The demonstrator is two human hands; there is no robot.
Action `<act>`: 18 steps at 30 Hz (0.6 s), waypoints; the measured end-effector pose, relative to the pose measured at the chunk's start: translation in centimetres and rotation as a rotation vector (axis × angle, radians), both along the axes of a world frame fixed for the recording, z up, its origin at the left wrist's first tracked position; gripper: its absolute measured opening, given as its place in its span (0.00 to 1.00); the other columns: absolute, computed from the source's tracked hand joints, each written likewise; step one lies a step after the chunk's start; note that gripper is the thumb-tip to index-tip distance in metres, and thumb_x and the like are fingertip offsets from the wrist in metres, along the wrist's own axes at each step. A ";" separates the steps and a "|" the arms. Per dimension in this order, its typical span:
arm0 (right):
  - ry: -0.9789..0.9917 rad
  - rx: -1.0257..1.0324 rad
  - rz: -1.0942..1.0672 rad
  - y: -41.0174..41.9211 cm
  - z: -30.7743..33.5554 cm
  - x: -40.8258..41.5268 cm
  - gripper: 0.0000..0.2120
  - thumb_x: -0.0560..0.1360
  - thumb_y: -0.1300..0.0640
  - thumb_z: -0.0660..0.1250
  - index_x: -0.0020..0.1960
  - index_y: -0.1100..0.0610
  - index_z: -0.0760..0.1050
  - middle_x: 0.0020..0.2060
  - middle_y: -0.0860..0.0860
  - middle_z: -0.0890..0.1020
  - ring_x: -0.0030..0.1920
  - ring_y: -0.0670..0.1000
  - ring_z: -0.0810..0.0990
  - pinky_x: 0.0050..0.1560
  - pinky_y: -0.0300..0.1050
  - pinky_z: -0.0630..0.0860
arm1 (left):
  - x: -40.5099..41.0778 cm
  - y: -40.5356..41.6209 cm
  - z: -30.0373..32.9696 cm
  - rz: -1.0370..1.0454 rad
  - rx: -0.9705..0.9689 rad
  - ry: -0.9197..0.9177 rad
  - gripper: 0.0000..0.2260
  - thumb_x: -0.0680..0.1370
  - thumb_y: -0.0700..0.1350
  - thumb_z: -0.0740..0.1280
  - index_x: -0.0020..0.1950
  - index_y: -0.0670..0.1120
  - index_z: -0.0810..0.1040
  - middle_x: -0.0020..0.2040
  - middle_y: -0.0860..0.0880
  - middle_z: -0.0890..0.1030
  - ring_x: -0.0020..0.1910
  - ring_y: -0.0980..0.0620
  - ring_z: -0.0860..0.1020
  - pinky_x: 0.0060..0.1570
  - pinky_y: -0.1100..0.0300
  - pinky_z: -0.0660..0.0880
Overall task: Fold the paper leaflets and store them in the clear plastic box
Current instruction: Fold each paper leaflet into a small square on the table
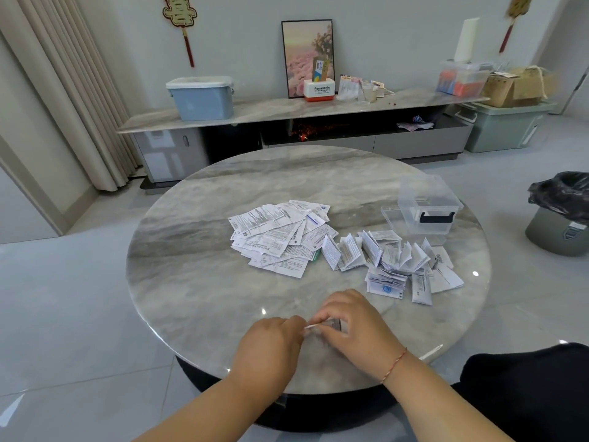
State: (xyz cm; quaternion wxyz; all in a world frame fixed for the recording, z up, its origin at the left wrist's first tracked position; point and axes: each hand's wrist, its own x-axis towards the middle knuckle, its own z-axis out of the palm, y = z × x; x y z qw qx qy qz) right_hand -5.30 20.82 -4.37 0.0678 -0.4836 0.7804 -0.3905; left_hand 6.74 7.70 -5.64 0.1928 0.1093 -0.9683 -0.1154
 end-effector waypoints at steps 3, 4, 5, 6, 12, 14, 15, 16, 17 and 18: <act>0.068 0.012 -0.030 -0.2 0.6 0.1 0.05 0.70 0.52 0.72 0.38 0.51 0.80 0.32 0.38 0.72 0.43 0.35 0.68 0.44 0.28 0.65 | -0.3 0.7 0.9 0.032 0.211 -0.044 0.09 0.81 0.52 0.58 0.44 0.50 0.70 0.30 0.53 0.73 0.29 0.53 0.69 0.29 0.58 0.64; 0.058 0.021 -0.044 -0.1 0.7 0.0 0.06 0.70 0.52 0.72 0.37 0.53 0.79 0.31 0.38 0.72 0.43 0.35 0.69 0.43 0.28 0.65 | -0.4 0.9 1.1 0.018 0.287 -0.034 0.08 0.81 0.51 0.59 0.42 0.52 0.68 0.30 0.54 0.72 0.29 0.55 0.68 0.29 0.59 0.63; 0.039 0.026 -0.056 0.0 0.9 0.0 0.07 0.70 0.52 0.72 0.37 0.53 0.78 0.31 0.39 0.73 0.43 0.35 0.70 0.42 0.28 0.65 | -0.4 1.1 1.4 0.015 0.334 -0.020 0.10 0.81 0.50 0.60 0.40 0.54 0.66 0.28 0.54 0.70 0.28 0.55 0.67 0.28 0.61 0.62; 0.013 0.029 -0.070 0.2 1.2 -0.1 0.08 0.70 0.52 0.72 0.36 0.52 0.77 0.32 0.40 0.74 0.43 0.37 0.72 0.41 0.28 0.66 | -0.6 1.2 1.9 0.020 0.370 -0.006 0.12 0.80 0.48 0.61 0.37 0.55 0.64 0.27 0.53 0.69 0.27 0.55 0.67 0.28 0.63 0.61; -0.098 0.093 -0.139 0.9 2.6 -0.6 0.12 0.71 0.53 0.71 0.32 0.47 0.71 0.32 0.44 0.76 0.37 0.42 0.74 0.38 0.31 0.67 | -1.4 1.1 3.0 0.122 0.558 0.028 0.13 0.77 0.45 0.66 0.34 0.52 0.68 0.24 0.56 0.71 0.28 0.57 0.69 0.27 0.63 0.61; -0.108 0.093 -0.206 0.9 2.5 -0.5 0.14 0.71 0.52 0.71 0.30 0.47 0.69 0.31 0.44 0.76 0.35 0.42 0.74 0.36 0.32 0.67 | -1.9 1.1 3.1 0.172 0.653 0.030 0.12 0.76 0.46 0.67 0.34 0.49 0.70 0.23 0.55 0.70 0.25 0.58 0.67 0.26 0.65 0.61; -0.126 0.075 -0.256 0.9 2.4 -0.5 0.16 0.70 0.51 0.72 0.29 0.48 0.68 0.29 0.44 0.76 0.33 0.42 0.73 0.34 0.33 0.67 | -2.3 1.1 3.2 0.195 0.685 0.023 0.12 0.76 0.46 0.68 0.34 0.48 0.71 0.24 0.54 0.70 0.25 0.58 0.67 0.26 0.66 0.61; -0.156 0.049 -0.306 1.0 2.3 -0.6 0.17 0.69 0.51 0.73 0.28 0.49 0.68 0.27 0.45 0.75 0.31 0.42 0.72 0.32 0.34 0.67 | -2.7 1.2 3.4 0.215 0.704 0.014 0.12 0.76 0.46 0.68 0.34 0.47 0.71 0.25 0.53 0.71 0.25 0.58 0.67 0.26 0.67 0.62; -0.194 0.033 -0.343 1.0 2.3 -0.8 0.18 0.67 0.51 0.74 0.27 0.50 0.68 0.25 0.45 0.73 0.28 0.42 0.71 0.31 0.34 0.66 | -3.0 1.3 3.6 0.235 0.716 0.005 0.12 0.76 0.46 0.68 0.34 0.47 0.72 0.26 0.53 0.71 0.26 0.59 0.67 0.26 0.68 0.63; -0.241 0.029 -0.359 1.0 2.3 -1.0 0.18 0.67 0.51 0.75 0.26 0.50 0.68 0.24 0.45 0.72 0.27 0.41 0.70 0.30 0.35 0.67 | -3.4 1.2 3.8 0.249 0.735 -0.008 0.12 0.76 0.46 0.68 0.34 0.46 0.72 0.27 0.52 0.73 0.27 0.58 0.69 0.25 0.69 0.64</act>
